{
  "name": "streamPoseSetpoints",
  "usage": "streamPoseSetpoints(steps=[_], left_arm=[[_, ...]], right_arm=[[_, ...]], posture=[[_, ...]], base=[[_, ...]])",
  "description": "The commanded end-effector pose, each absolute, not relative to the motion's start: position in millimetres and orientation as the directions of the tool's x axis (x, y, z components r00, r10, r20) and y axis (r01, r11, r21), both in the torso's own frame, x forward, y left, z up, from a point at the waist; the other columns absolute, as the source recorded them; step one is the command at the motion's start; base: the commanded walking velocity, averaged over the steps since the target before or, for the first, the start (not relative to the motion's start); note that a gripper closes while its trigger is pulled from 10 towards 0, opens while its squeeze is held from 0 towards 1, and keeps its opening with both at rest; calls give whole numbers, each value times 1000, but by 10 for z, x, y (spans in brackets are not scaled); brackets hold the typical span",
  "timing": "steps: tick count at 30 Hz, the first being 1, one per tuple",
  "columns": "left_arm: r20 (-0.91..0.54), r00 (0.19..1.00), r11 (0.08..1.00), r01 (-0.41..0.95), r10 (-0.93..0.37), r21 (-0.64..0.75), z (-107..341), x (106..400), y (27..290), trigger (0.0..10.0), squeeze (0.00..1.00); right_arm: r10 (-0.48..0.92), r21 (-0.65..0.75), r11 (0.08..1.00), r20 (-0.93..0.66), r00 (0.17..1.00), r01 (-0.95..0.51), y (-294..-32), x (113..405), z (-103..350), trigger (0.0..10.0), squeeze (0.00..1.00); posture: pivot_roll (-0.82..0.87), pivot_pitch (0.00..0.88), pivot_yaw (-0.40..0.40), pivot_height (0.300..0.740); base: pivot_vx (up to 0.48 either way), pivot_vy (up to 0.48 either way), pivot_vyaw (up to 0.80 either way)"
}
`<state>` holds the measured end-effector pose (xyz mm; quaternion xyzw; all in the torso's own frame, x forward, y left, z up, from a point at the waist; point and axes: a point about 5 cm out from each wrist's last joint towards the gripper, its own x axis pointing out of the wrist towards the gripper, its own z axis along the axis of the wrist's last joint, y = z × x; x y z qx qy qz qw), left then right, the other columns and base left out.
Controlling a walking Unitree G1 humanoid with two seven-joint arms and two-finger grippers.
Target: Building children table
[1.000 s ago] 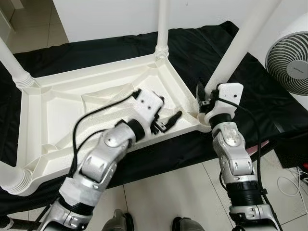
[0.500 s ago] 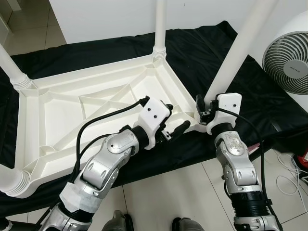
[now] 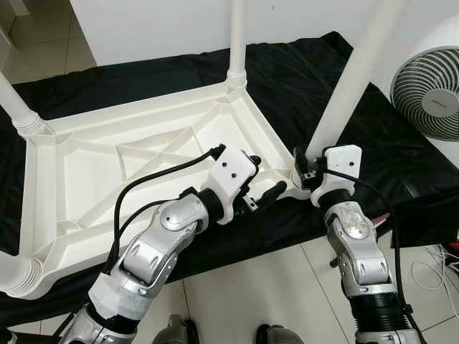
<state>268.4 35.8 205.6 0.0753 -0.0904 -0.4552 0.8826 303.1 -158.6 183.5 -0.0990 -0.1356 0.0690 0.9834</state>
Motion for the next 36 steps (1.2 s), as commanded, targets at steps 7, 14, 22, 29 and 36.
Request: streamPoseSetpoints(steps=[7,14,22,29,36], left_arm=[[81,537,541,813,-839,216,2058,2635,345,10000,0],[82,539,543,811,-838,216,2068,2632,354,10000,0],[79,534,537,813,-842,224,2086,2638,363,10000,0],[79,529,532,816,-845,226,2088,2633,352,10000,0],[77,532,535,814,-843,228,2088,2633,353,10000,0]], right_arm=[[305,-316,917,168,937,-242,-1530,2918,1573,10000,0],[305,-316,918,173,937,-240,-1583,2863,1522,10000,0],[233,-155,965,122,965,-213,-1653,2917,1457,10000,0],[217,-135,969,65,974,-207,-1668,2985,1407,10000,0],[228,-108,968,24,973,-225,-1649,3017,1388,10000,0]], posture=[[-76,152,34,740],[-76,153,39,740],[-76,150,52,740],[-75,144,52,740],[-71,135,44,740]], base=[[0,0,0],[0,0,0],[0,0,0],[0,0,0],[0,0,0]])
